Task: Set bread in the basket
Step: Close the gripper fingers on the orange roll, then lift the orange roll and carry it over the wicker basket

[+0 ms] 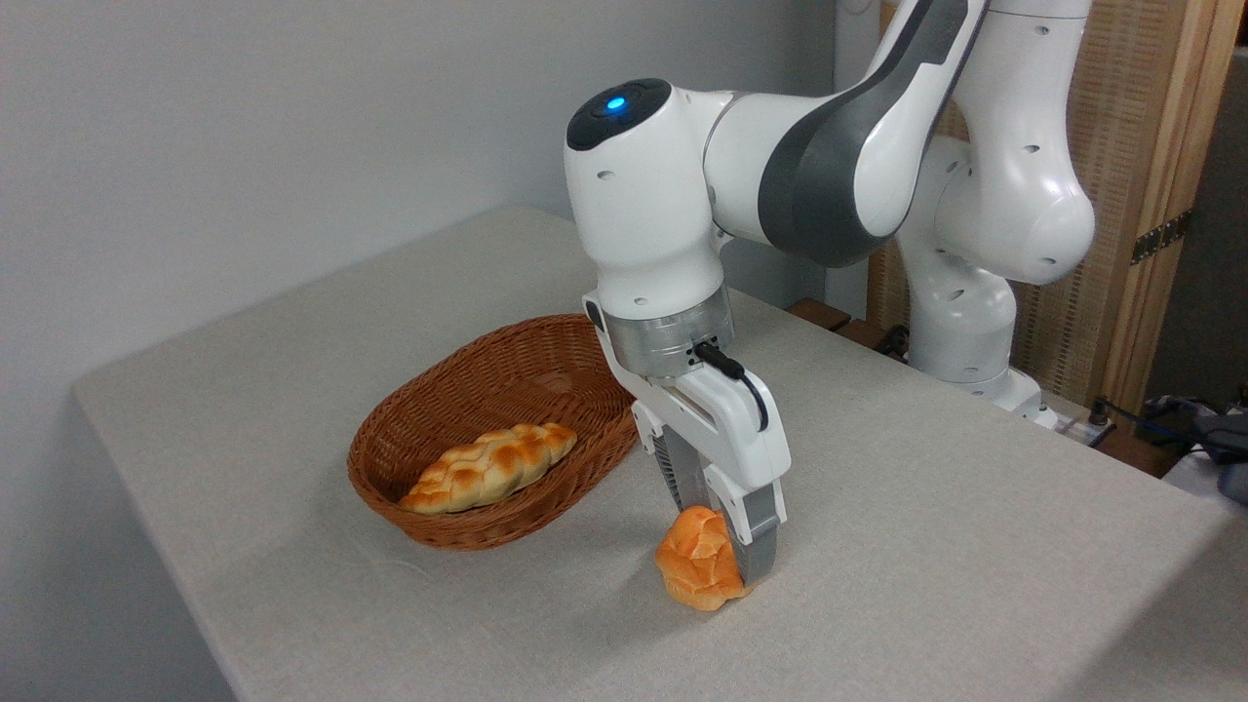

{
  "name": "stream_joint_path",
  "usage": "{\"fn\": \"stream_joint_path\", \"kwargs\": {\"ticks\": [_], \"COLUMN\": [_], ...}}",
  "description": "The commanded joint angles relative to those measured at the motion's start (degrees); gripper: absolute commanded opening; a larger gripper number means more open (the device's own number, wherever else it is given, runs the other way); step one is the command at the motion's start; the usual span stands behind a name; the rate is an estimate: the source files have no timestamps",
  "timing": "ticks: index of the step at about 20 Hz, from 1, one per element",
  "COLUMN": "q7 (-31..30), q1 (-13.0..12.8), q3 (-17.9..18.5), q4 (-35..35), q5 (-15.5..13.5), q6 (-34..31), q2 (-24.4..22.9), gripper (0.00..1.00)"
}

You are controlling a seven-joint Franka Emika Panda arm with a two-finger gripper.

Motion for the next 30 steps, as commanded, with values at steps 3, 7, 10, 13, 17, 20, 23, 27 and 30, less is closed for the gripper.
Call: {"fn": "stream_joint_path", "kwargs": {"ticks": [3, 7, 10, 13, 17, 20, 23, 27, 30], "q7": [0.2, 0.3, 0.3, 0.3, 0.1, -0.6, -2.4, -13.0, -18.6], "q1": [-1.3, -1.3, -1.3, -1.4, -2.2, -3.2, -3.6, -3.6, -3.6], "q3": [1.1, 1.1, 1.1, 1.1, 0.5, -1.2, -4.6, -14.1, -19.4], "q4": [-0.8, -0.8, -0.7, 0.2, 9.1, 16.3, 22.5, 23.2, 22.9], "q5": [0.4, 0.4, 0.5, 0.4, -3.6, -8.4, -10.1, -11.6, -11.6], "q6": [1.5, 1.4, 1.2, 0.4, -10.1, -16.8, -24.4, -29.0, -29.7], "q2": [-0.5, -0.5, -0.5, -0.8, -0.8, -0.8, -0.7, -0.6, 0.9], "gripper": [0.35, 0.35, 0.35, 0.36, 0.36, 0.36, 0.37, 0.38, 0.40]}}
